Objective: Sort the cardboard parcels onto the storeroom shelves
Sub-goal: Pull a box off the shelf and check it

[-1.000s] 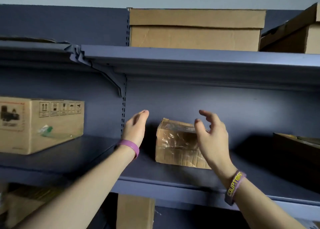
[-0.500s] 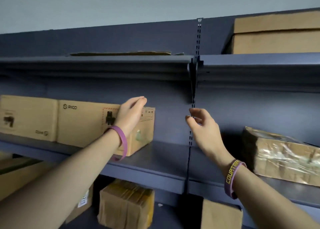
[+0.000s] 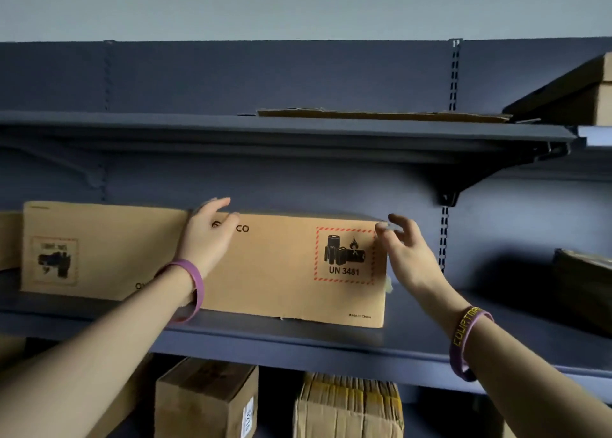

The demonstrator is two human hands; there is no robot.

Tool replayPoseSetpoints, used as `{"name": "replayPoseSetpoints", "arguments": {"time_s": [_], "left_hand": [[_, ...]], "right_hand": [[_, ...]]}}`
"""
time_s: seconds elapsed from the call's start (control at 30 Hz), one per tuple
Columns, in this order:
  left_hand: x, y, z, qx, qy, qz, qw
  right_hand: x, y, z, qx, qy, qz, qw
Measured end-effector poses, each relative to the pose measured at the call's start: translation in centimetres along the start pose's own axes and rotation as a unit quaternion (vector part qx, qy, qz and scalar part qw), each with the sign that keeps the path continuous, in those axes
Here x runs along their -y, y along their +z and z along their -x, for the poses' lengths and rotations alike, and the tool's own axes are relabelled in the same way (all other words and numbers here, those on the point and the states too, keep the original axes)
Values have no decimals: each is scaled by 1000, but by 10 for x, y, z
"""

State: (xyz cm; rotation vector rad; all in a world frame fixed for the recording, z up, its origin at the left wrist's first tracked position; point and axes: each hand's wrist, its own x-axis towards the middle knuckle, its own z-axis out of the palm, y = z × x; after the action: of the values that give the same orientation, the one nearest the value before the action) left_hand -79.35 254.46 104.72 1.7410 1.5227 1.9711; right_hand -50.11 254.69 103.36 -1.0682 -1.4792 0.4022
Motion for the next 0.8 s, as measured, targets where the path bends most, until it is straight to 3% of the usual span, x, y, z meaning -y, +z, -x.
{"name": "replayPoseSetpoints", "arguments": {"time_s": [0.13,0.43,0.8], "left_hand": [[18,0,-14,2,-2,9,1000],[25,9,-27,10,-121,147,982],[-18,-16,23,8,-86,131,988]], "right_hand": [[1,15,-1,15,10,-12,1000],[-2,25,-2,0,28,-54,998],[19,-2,37,-28,15,-99,995]]}}
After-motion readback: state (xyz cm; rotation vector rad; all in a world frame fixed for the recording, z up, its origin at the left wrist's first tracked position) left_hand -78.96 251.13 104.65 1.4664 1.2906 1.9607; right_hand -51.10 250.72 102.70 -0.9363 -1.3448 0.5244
